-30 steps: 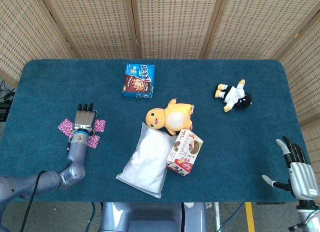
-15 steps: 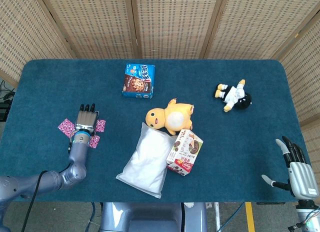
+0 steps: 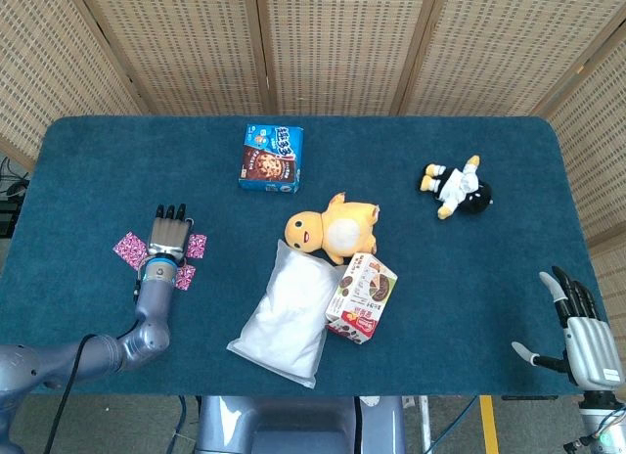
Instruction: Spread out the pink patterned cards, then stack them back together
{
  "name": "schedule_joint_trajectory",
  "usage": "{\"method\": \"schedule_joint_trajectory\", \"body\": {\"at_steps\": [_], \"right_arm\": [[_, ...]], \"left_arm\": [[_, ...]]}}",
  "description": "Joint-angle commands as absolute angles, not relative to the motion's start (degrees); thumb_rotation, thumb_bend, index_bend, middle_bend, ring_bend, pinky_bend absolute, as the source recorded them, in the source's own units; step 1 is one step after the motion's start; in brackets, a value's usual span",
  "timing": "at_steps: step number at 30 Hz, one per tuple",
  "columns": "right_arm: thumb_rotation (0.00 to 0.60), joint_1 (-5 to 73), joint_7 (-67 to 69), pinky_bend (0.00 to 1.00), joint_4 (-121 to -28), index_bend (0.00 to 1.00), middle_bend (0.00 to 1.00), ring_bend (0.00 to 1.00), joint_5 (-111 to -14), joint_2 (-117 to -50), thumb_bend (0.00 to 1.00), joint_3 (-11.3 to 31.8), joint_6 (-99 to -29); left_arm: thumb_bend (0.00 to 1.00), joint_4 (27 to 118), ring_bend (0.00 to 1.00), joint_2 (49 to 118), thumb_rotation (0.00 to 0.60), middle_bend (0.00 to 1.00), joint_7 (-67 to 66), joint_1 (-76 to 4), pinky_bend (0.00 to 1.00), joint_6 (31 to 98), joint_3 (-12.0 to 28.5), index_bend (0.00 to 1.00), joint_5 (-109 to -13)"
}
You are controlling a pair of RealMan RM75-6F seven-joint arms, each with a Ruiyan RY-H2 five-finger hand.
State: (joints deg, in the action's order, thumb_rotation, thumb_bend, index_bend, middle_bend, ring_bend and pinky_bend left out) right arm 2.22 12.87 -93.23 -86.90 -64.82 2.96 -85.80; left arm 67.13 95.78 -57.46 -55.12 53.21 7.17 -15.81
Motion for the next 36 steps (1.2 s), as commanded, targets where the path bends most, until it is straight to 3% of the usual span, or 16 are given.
{"method": "schedule_joint_trajectory", "body": {"at_steps": [1, 8, 36], "right_arm": [[0.6, 2.24, 12.89, 0.0, -93.28, 0.04, 0.0, 0.0, -86.86, -64.81, 0.1, 2.97, -85.74], [0.6, 2.25, 12.9, 0.0, -93.31, 0.04, 0.0, 0.0, -86.78, -64.77, 0.11, 2.98, -85.65], [0.6, 2.34, 13.04, 0.0, -93.47, 0.04, 0.0, 0.0, -86.72, -64.75, 0.11, 2.91, -85.29]], "left_arm": [[0.28, 66.82, 0.0, 96.05, 0.6, 0.0, -57.63, -55.1, 0.0, 53.04, 7.16, 0.29, -15.62], [0.28, 66.35, 0.0, 96.45, 0.6, 0.0, -58.07, -55.06, 0.0, 52.92, 7.07, 0.3, -15.46], [0.3, 66.1, 0.0, 96.69, 0.6, 0.0, -57.82, -53.97, 0.0, 52.58, 6.73, 0.54, -15.8]]}}
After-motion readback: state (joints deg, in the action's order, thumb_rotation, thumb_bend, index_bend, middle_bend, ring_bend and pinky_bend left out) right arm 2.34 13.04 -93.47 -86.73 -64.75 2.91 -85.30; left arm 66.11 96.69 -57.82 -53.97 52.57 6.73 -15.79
